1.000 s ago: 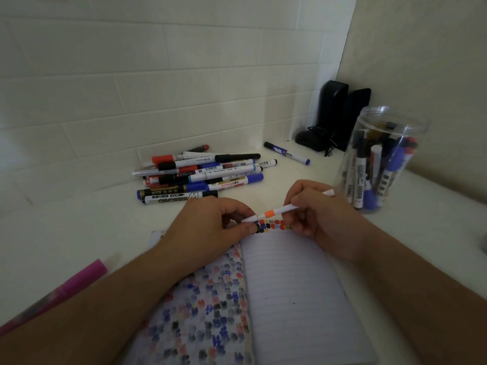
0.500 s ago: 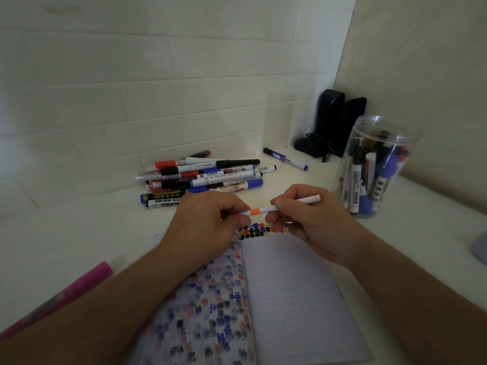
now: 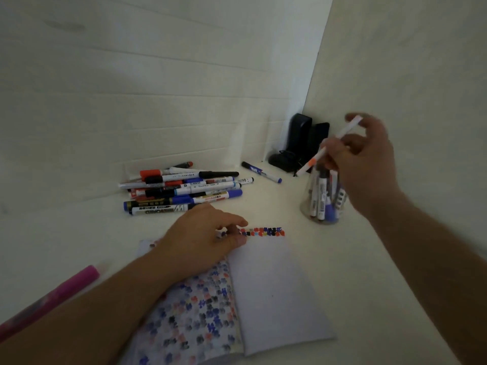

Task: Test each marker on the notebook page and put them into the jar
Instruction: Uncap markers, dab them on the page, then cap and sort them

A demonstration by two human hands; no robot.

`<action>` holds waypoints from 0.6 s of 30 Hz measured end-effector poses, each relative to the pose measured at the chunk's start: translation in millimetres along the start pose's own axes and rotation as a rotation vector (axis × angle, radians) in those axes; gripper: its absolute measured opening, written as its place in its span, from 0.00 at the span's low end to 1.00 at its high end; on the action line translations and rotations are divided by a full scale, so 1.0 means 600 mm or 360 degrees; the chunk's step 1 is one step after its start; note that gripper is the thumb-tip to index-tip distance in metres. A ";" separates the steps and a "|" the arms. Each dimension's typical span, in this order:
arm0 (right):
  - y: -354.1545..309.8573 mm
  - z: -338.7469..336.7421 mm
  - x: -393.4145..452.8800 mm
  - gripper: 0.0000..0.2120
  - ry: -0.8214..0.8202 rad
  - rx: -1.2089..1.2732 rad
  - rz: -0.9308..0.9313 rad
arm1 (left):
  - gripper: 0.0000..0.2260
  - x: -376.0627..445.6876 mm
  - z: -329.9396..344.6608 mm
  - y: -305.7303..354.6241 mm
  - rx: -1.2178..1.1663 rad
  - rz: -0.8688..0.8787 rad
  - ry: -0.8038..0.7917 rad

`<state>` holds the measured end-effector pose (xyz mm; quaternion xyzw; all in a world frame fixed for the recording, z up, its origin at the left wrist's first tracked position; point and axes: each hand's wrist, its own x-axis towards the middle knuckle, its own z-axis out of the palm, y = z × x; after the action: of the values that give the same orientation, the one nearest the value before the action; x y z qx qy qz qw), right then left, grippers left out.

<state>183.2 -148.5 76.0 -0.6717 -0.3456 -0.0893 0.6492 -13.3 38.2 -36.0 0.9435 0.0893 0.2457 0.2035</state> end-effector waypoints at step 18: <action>0.034 -0.075 0.098 0.16 -0.0228 -0.1249 -0.0344 | 0.12 -0.006 0.007 -0.010 -0.0098 0.0081 -0.0034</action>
<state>253.7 -168.4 99.4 -0.8326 -0.3981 -0.2350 0.3050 -15.0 41.3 -43.6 0.9414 0.0555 0.2434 0.2270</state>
